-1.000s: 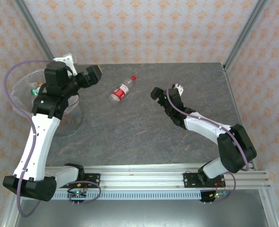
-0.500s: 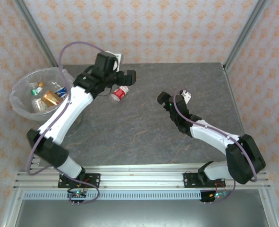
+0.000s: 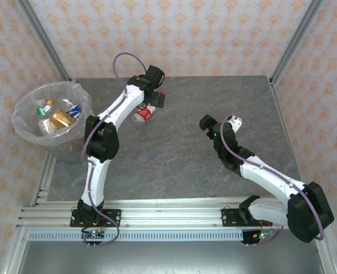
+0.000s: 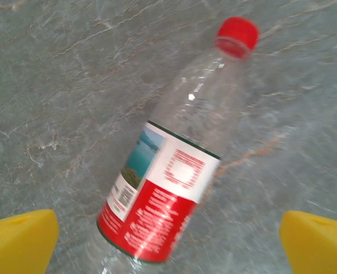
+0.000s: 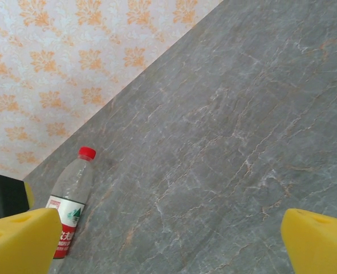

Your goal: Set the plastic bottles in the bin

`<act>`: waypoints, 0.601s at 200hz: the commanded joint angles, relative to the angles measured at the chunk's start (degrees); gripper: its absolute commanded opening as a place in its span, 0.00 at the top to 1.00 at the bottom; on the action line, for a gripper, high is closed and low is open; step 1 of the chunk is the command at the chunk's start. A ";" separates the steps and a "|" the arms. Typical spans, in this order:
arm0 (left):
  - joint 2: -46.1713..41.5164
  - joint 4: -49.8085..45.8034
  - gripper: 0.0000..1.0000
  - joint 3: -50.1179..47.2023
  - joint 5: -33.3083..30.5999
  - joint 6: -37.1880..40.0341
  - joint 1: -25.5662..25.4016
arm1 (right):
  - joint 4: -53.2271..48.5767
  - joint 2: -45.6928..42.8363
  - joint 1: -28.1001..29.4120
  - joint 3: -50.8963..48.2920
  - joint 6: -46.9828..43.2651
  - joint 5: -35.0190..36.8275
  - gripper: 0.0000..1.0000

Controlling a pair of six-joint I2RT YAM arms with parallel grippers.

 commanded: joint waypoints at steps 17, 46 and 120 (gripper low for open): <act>4.66 -3.80 0.00 5.06 5.53 4.99 3.15 | -2.01 -1.34 -0.27 -0.26 -1.67 2.92 0.01; 7.86 -4.16 0.00 7.07 9.72 6.96 4.04 | -2.63 -1.34 -0.29 -0.28 -1.75 3.27 0.01; 14.45 -4.05 0.07 9.84 14.90 9.65 4.92 | -4.15 -1.87 -0.33 0.35 -2.23 3.95 0.01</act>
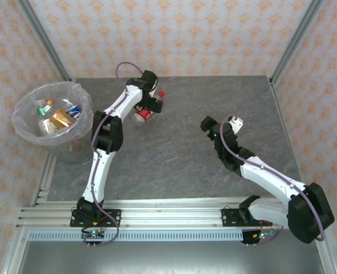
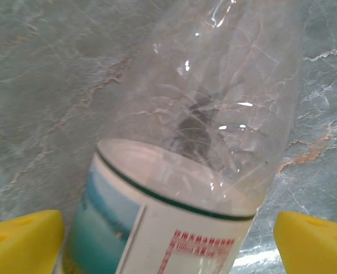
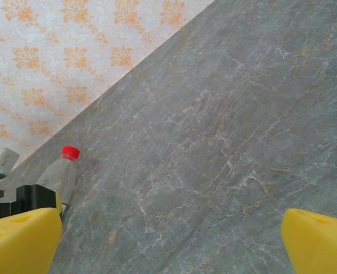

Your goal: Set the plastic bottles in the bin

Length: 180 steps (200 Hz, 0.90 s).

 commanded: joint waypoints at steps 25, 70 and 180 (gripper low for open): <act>3.46 -2.52 0.13 3.34 1.39 3.61 0.32 | -2.07 -1.61 -0.32 0.35 -1.01 2.43 0.01; 4.61 -3.66 0.23 4.03 -0.88 3.89 0.28 | -2.41 -1.91 -0.27 -0.44 -0.20 2.16 0.01; -0.72 -2.20 0.42 1.81 -0.35 0.47 -0.14 | -4.04 -3.33 -0.35 0.65 -2.61 3.37 0.01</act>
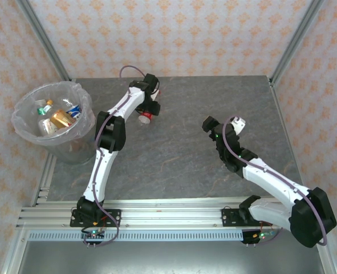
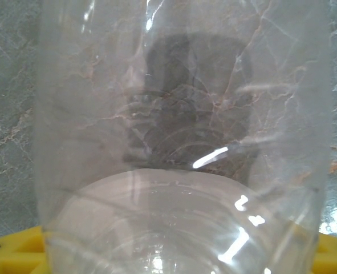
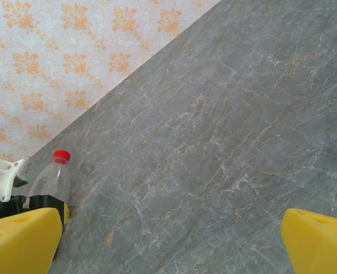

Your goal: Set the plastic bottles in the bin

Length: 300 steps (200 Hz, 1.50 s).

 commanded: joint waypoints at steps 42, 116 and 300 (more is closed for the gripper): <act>-13.65 2.91 0.42 -8.61 -0.40 -2.70 -1.58 | -0.73 -0.28 -0.36 0.81 -2.59 2.91 0.01; -35.17 8.34 0.44 -21.03 -1.83 -6.11 -4.44 | 2.63 3.48 -0.35 0.99 -1.61 0.85 0.01; -73.93 16.95 0.41 -43.39 -35.41 -12.94 7.11 | 7.45 7.41 -0.29 0.73 2.31 1.32 0.01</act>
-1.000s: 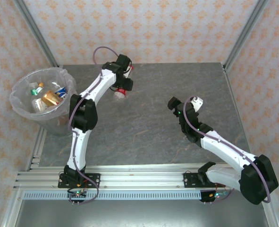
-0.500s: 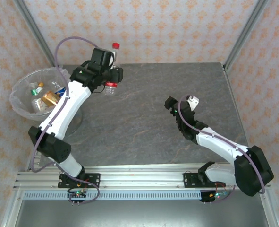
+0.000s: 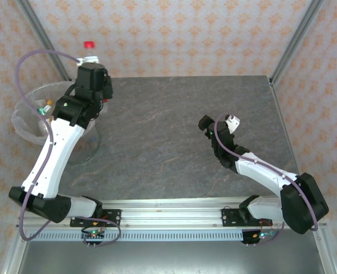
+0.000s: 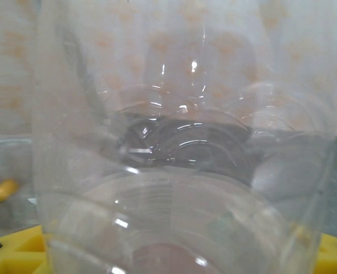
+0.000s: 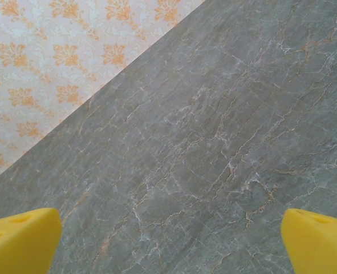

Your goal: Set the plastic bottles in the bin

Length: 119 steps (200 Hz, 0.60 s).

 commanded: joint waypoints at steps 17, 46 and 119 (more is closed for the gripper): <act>-5.26 5.77 0.41 -6.63 -3.78 -7.04 10.40 | 0.92 -0.92 -0.28 -0.15 1.37 1.38 0.01; -7.42 9.51 0.41 -11.02 2.56 -14.89 18.56 | 1.27 -0.35 -0.29 -0.32 1.50 0.26 0.01; -4.27 4.01 0.31 -12.91 -2.46 -27.70 24.53 | 0.83 -1.04 -0.30 -1.04 0.21 -0.63 0.01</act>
